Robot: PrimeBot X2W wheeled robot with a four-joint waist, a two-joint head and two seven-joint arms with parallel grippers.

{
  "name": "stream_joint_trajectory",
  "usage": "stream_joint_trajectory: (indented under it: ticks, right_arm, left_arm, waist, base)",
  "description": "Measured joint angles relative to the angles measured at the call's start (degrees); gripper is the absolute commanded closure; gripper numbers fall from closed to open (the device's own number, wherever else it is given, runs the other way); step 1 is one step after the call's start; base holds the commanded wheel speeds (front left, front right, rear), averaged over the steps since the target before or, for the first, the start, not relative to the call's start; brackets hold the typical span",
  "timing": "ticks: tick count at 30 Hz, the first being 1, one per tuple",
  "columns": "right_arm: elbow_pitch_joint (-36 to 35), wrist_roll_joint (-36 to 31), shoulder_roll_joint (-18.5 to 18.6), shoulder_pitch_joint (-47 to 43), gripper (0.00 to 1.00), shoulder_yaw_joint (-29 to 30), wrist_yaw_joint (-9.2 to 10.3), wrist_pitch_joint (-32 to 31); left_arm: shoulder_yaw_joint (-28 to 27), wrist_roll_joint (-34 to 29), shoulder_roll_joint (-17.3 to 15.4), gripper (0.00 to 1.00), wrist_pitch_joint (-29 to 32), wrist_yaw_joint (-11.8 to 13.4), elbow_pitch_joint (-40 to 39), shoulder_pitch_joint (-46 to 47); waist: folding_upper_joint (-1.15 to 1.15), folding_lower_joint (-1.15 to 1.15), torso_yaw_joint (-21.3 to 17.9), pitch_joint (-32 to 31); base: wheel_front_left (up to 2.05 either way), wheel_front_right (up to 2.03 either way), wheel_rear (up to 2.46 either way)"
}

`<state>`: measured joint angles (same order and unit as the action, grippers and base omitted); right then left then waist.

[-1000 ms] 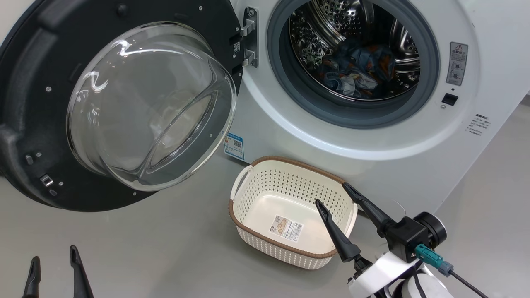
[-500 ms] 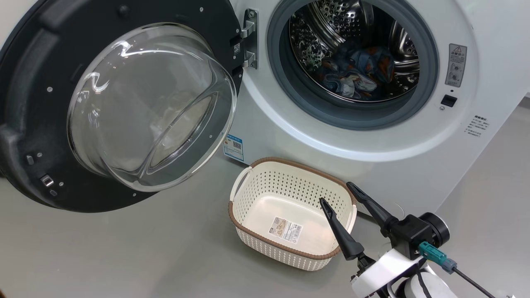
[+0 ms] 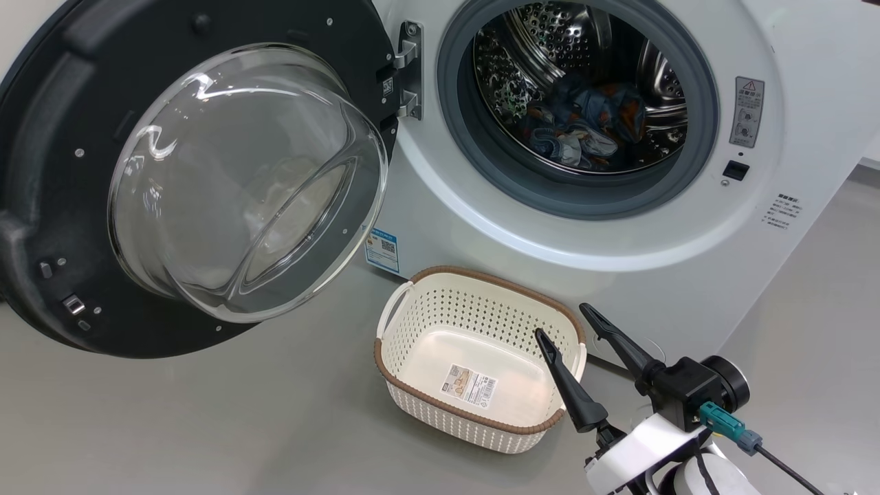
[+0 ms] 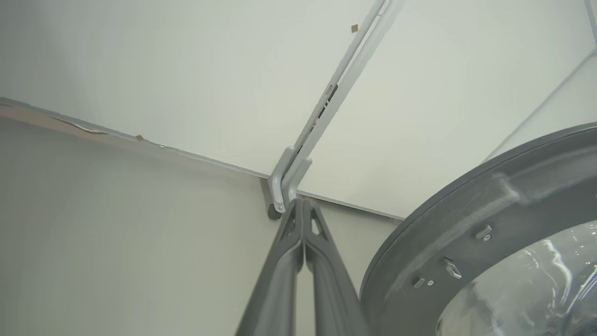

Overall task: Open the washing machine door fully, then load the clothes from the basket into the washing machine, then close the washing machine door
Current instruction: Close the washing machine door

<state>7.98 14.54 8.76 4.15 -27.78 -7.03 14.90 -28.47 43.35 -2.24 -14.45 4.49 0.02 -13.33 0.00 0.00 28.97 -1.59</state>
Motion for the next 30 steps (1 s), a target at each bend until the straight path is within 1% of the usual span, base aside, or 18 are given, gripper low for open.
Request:
stream_joint_trajectory:
  ticks: [2, 4, 7, 16, 24, 30]
  right_arm:
    - [0.02, 0.0, -0.07, -0.02, 0.0, 0.02, 0.0, 0.0]
    - [0.05, 0.0, -0.19, -0.03, 0.0, 0.08, 0.0, 0.0]
    - [0.07, 0.0, -0.44, -0.07, 0.0, 0.26, 0.0, 0.0]
    - [0.2, 0.0, -0.73, -1.4, 0.0, 0.86, 0.0, 0.0]
    - [0.22, 0.0, -0.87, -2.7, 0.0, 1.34, 0.0, 0.0]
    - [0.2, 0.0, -1.18, -3.66, 0.0, 1.64, 0.0, 0.0]
  left_arm:
    - [-1.18, 1.46, -0.63, 1.0, 0.0, -0.02, 1.05, 1.32]
    - [-1.94, 1.4, -2.81, 1.0, -0.01, -0.53, 1.96, 1.98]
    - [-4.37, 3.25, -5.14, 1.0, 0.1, -0.53, 3.97, 3.75]
    - [-10.11, 12.37, -11.85, 1.0, 5.28, -1.01, 11.1, 11.75]
    - [-12.43, 15.4, -17.58, 1.0, 9.68, -0.85, 17.83, 16.25]
    - [-12.49, 16.05, -21.75, 1.0, 12.82, 0.18, 22.27, 20.07]
  waist:
    - [0.0, 0.0, -0.1, -0.06]
    - [0.0, 0.0, -0.21, -0.12]
    - [0.0, 0.0, -0.38, -0.24]
    - [0.0, 0.0, -0.9, -0.65]
    - [0.0, 0.0, -1.5, -1.18]
    - [0.0, 0.0, -2.07, -1.69]
  base:
    - [0.0, 0.0, 0.0]
    - [0.0, 0.0, 0.0]
    - [0.0, 0.0, 0.0]
    - [0.0, 0.0, 0.0]
    - [0.0, 0.0, 0.0]
    - [0.0, 0.0, 0.0]
